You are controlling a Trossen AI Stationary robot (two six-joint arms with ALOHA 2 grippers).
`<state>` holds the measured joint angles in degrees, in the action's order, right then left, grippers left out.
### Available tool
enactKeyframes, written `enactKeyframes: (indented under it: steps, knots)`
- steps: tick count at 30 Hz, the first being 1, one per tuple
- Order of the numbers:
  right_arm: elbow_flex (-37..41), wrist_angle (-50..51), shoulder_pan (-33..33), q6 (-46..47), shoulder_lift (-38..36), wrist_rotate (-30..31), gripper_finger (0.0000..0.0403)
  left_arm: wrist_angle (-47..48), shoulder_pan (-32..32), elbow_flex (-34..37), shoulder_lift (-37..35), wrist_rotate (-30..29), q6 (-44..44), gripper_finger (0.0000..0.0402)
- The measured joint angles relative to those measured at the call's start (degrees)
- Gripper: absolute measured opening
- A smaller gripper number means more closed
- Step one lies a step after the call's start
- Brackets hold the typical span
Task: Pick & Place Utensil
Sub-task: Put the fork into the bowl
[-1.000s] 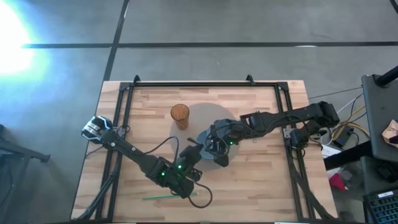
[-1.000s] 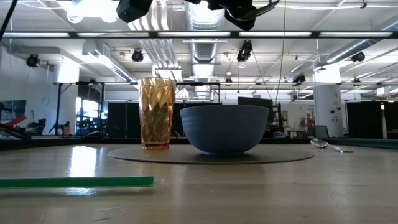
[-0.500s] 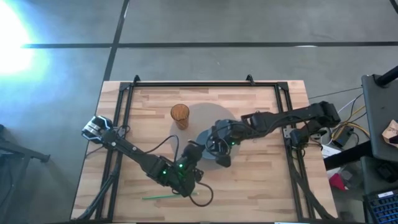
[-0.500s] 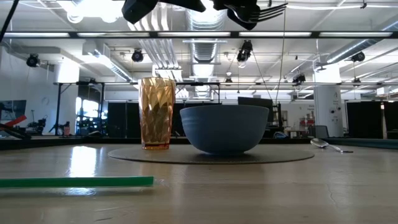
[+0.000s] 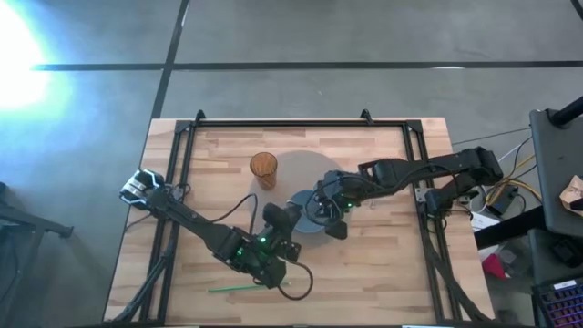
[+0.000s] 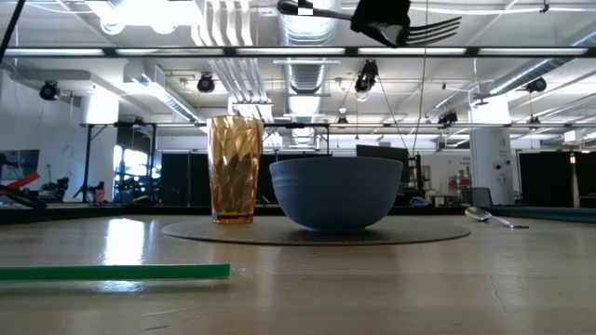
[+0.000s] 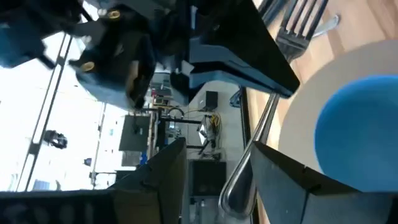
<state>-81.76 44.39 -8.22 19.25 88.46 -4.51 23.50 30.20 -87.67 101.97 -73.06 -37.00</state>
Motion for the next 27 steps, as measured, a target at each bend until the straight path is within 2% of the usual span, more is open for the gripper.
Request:
enactKeyframes:
  steps: [8,18,22,27]
  knots:
    - [0.00,3.74,0.55,-3.77,-6.52,0.32,0.0008,0.07,0.00,-2.41,-1.46,-1.61,1.09,0.0181]
    - [0.43,3.75,0.63,-7.72,-19.39,11.10,0.0008,0.52,0.26,-2.09,-7.79,-1.09,11.99,0.0181]
    - [2.51,2.36,0.63,-9.15,-23.98,15.86,0.0008,0.92,0.26,-2.09,-9.69,3.66,18.76,0.0181]
    - [8.71,-3.02,0.63,-9.40,-29.66,18.62,0.0008,4.09,0.39,-2.05,-10.51,11.51,27.17,0.0181]
